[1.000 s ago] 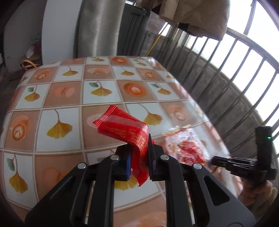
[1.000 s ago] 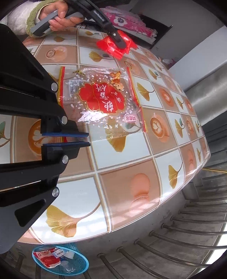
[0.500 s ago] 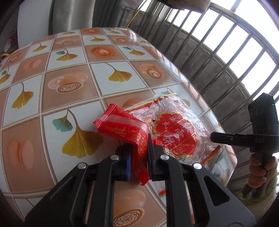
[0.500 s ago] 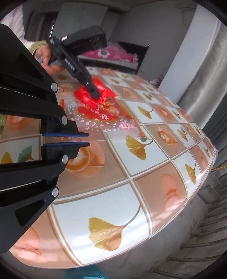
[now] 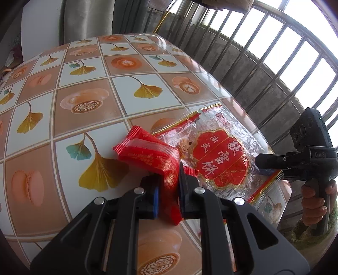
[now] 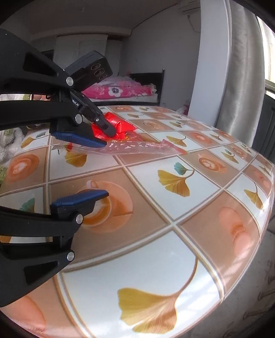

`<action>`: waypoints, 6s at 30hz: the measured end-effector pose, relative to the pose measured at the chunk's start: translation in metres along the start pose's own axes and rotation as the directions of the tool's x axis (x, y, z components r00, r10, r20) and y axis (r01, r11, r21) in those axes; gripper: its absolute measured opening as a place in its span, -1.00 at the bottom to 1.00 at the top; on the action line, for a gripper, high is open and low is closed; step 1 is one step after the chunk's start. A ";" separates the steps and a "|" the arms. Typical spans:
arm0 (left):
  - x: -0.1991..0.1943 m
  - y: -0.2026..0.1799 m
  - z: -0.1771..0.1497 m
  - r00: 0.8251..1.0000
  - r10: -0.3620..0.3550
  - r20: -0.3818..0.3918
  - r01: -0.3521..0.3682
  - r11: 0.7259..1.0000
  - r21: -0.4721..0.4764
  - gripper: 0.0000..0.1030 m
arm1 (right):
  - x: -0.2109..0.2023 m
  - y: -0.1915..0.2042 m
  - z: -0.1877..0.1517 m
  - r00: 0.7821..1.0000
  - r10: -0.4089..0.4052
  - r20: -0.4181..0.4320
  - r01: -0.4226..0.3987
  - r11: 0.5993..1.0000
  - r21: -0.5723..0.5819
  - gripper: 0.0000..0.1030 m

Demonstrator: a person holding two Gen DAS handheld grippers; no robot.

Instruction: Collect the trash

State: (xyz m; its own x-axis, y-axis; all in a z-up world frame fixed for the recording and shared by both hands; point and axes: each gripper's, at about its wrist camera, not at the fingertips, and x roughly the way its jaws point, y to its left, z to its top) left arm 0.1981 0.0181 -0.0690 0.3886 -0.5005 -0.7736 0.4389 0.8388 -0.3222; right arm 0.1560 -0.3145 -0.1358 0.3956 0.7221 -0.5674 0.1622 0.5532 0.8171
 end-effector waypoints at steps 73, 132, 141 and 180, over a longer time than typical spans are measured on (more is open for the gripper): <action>-0.055 -0.146 0.025 0.984 0.058 0.168 -0.114 0.929 0.351 -0.76 | -0.159 -0.040 -0.049 0.896 0.023 0.443 -0.058 0.996 0.066 -0.91; 0.154 -0.426 0.049 0.915 -0.283 -0.286 0.391 0.792 0.468 0.38 | -0.310 -0.296 -0.107 0.530 -0.618 0.581 0.271 0.773 0.574 0.06; 0.066 -0.316 0.067 0.959 -0.257 -0.120 0.283 0.858 0.428 0.45 | -0.205 -0.272 -0.100 0.740 -0.522 0.424 0.390 0.846 0.363 0.06; 0.047 -0.144 0.087 0.995 -0.072 -0.064 0.084 0.973 0.213 0.45 | 0.095 -0.395 0.004 -0.434 -0.844 0.315 0.280 -0.459 -0.843 0.58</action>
State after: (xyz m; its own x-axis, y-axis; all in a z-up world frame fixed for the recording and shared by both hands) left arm 0.2233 -0.1445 -0.0113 0.3034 -0.5451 -0.7815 0.6328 0.7285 -0.2625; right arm 0.1334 -0.4660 -0.5124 -0.0235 -0.9111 -0.4116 -0.7260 0.2986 -0.6195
